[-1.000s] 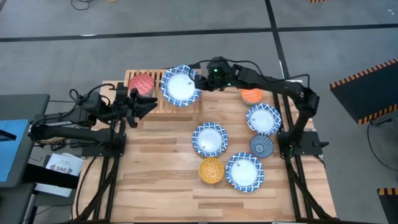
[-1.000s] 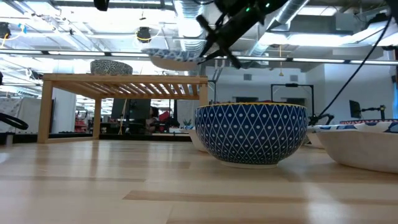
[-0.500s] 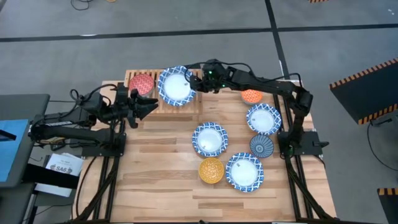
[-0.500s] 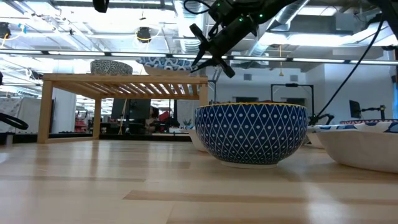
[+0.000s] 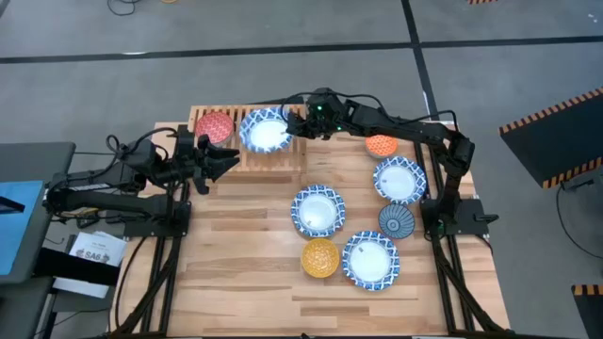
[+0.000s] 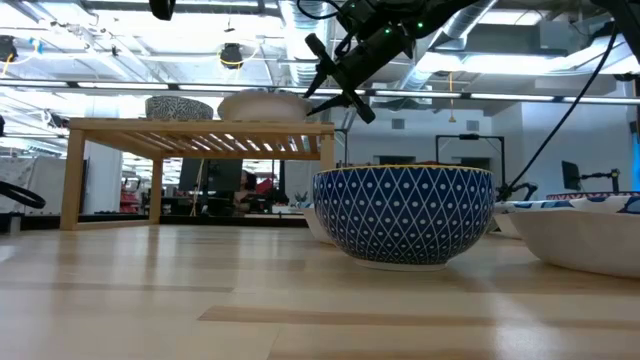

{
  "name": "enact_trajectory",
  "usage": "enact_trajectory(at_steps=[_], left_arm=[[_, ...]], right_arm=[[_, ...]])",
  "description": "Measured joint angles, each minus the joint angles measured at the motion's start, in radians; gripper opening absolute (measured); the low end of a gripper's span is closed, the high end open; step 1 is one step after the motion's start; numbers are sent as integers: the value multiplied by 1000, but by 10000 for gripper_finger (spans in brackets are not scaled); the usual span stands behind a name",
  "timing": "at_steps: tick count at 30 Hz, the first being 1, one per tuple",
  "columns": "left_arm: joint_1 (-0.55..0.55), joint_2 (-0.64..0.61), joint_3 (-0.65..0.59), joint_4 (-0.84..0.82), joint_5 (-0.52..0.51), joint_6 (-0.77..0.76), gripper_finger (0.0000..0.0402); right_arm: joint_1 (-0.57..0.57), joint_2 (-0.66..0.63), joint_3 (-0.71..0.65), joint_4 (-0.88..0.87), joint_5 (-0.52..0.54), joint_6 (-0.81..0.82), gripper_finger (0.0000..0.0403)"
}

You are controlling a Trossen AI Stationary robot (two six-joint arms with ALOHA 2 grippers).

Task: Place and stack bowls onto a shelf
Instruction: Put the large white bowl on the shelf, then stack the small orange bowl on top of the small red bowl on the shelf

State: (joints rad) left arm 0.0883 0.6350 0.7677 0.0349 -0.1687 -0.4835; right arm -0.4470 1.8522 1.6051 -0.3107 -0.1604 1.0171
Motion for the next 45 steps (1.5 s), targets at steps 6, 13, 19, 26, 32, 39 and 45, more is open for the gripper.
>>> enact_trajectory(at_steps=[6,13,19,26,32,39,45], left_arm=[[0,0,0,0,0,0,149],[0,0,0,-1,1,1,149],[0,0,0,-2,1,1,149],[0,0,0,-3,-1,40,149],[0,0,0,-18,-2,83,149],[0,6,0,-102,-65,166,149],[0,22,-1,-114,-98,133,149]], right_arm=[[-14,-4,0,-28,-18,-83,214],[-69,-67,0,-181,-29,-196,235],[-82,-187,0,-441,-14,-457,233],[-8,-404,-171,-697,92,-603,233],[85,-686,-536,-500,114,-450,233],[274,-904,-805,-68,112,-366,233],[376,-931,-847,180,140,-485,233]])
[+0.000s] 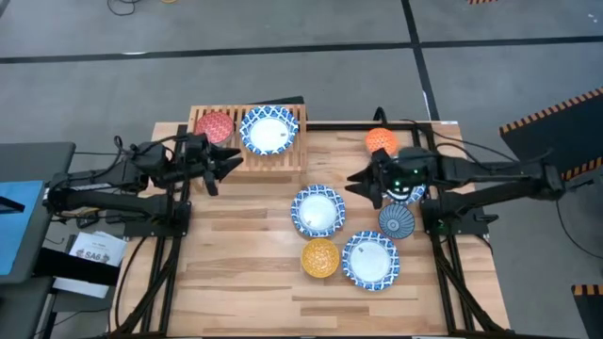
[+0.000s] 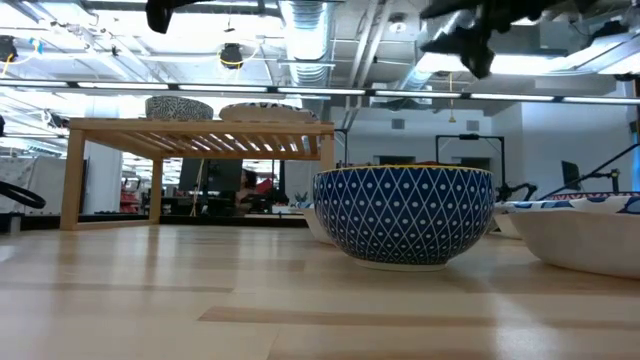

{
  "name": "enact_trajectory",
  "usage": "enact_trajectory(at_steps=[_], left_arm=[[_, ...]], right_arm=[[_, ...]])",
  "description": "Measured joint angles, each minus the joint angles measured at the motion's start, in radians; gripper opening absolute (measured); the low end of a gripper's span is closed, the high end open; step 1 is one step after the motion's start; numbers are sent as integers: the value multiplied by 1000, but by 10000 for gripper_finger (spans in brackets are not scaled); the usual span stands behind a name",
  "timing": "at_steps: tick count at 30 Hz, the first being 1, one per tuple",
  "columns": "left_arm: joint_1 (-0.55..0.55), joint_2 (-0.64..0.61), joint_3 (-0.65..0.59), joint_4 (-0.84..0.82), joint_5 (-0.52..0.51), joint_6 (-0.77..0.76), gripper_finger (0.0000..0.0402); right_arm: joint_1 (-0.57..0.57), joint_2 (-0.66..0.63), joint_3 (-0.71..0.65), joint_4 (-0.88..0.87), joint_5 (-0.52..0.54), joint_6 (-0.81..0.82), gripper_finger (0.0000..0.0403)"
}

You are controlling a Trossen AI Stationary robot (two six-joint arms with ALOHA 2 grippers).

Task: Place and stack bowls onto a shelf
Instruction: Stack the small orange bowl on top of the small red bowl on the shelf

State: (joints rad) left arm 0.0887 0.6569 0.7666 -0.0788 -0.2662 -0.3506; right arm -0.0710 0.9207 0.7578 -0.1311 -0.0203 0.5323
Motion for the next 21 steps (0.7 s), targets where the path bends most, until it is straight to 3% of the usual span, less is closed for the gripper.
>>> enact_trajectory(at_steps=[8,13,21], left_arm=[[0,36,0,-6,0,61,149],[0,51,1,-22,8,63,149],[0,49,0,-23,124,106,149]], right_arm=[[16,1,0,109,45,-167,233],[17,1,0,174,97,-175,233],[10,2,0,199,209,-126,233]])
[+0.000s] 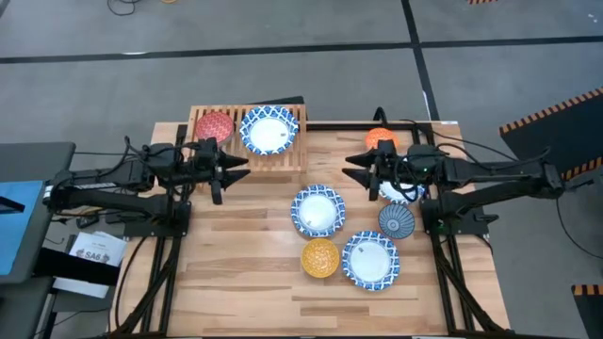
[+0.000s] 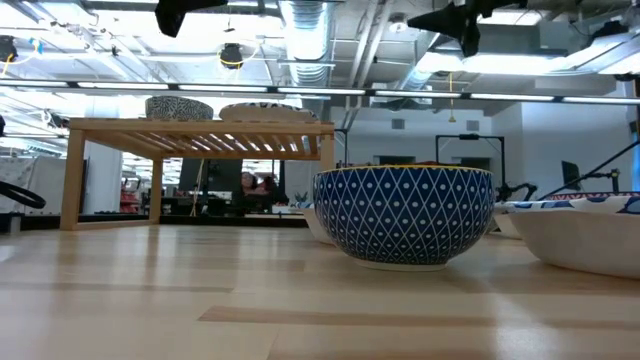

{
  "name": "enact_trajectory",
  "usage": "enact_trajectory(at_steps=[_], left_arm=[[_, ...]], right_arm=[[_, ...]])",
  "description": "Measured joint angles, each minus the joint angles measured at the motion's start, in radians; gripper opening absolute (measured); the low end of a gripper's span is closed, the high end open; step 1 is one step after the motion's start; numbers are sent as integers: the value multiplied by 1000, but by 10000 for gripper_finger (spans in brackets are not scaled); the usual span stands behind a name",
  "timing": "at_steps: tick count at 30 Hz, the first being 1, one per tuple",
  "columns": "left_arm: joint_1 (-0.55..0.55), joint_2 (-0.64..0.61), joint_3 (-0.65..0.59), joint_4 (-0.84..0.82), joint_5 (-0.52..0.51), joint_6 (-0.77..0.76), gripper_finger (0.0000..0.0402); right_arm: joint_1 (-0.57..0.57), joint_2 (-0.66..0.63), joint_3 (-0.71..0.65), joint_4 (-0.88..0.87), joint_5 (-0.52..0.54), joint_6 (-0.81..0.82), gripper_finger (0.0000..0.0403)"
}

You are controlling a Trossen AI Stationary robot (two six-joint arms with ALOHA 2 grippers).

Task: Place and stack bowls onto a shelf
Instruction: Stack the small orange bowl on top of the small red bowl on the shelf

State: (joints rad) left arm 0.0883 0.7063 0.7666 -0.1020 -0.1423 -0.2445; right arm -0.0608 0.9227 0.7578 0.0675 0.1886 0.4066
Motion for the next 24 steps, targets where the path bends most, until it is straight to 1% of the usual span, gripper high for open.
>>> enact_trajectory(at_steps=[3,6,9,13,16,18,19,21,24], left_arm=[[0,0,0,0,31,28,149],[0,0,0,0,39,61,149],[0,0,0,-1,21,72,149],[0,0,0,-3,-2,26,149],[0,0,0,-15,-2,9,149],[0,0,0,-23,-3,-2,149],[0,0,0,-23,-3,-8,149],[0,0,0,-22,-4,-16,149],[0,0,0,-22,-19,-17,149]], right_arm=[[-6,33,20,-35,69,72,230],[-34,91,98,-199,100,108,225],[-92,176,210,-448,99,117,219],[-199,302,354,-797,92,120,213],[-299,390,387,-981,9,120,211],[-360,444,377,-1057,-64,118,211],[-385,470,369,-1086,-80,111,211],[-425,518,348,-1108,-80,79,211],[-478,573,321,-1078,-70,56,211]])
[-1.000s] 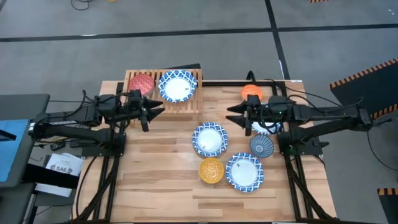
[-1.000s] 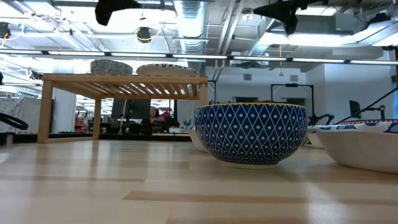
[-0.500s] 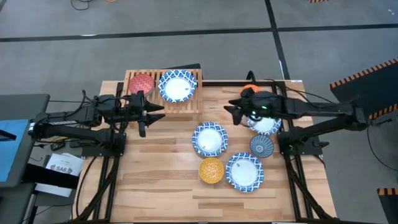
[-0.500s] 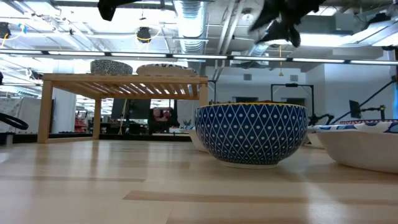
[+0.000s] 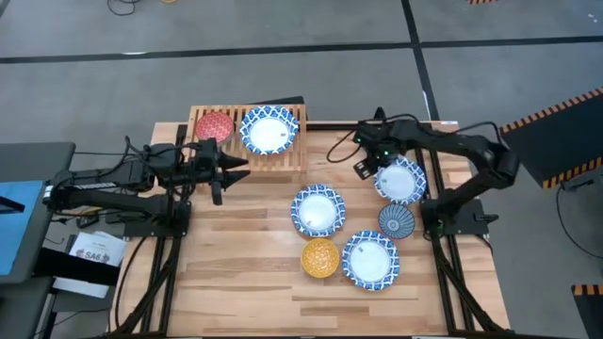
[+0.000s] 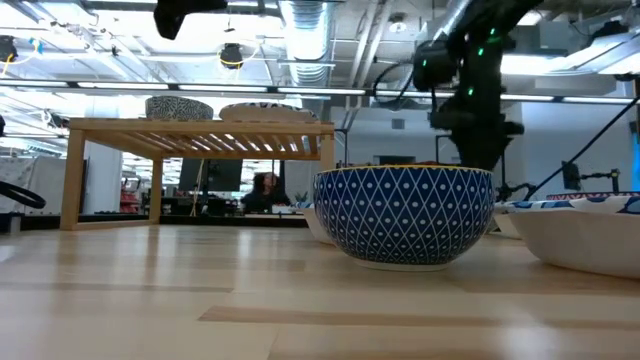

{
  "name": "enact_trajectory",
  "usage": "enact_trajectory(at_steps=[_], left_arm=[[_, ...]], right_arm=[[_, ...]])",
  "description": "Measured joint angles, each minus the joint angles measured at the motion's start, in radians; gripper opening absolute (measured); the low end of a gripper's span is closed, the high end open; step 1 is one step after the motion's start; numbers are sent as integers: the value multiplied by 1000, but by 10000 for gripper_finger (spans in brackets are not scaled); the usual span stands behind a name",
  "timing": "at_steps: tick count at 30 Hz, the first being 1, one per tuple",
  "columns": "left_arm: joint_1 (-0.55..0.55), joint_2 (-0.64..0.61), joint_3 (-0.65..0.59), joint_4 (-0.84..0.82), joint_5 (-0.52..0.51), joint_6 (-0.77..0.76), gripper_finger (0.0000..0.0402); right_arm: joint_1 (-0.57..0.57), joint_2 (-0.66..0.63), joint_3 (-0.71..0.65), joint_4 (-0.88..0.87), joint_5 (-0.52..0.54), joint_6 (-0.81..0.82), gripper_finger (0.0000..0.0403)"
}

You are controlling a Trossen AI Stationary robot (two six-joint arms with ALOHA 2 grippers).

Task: Place and stack bowls onto a shelf
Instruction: Stack the small orange bowl on top of the small red bowl on the shelf

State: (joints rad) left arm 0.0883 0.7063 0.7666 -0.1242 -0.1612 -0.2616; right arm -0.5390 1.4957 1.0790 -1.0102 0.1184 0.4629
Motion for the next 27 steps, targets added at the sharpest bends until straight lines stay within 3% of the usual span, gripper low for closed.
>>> enact_trajectory(at_steps=[8,23,27], left_arm=[[0,0,0,0,-34,19,149],[0,0,0,2,-43,39,148],[0,0,0,2,-42,38,148]], right_arm=[[-71,59,-3,123,101,-63,211],[-125,251,-3,186,112,-214,210],[-116,277,-3,179,116,-214,183]])
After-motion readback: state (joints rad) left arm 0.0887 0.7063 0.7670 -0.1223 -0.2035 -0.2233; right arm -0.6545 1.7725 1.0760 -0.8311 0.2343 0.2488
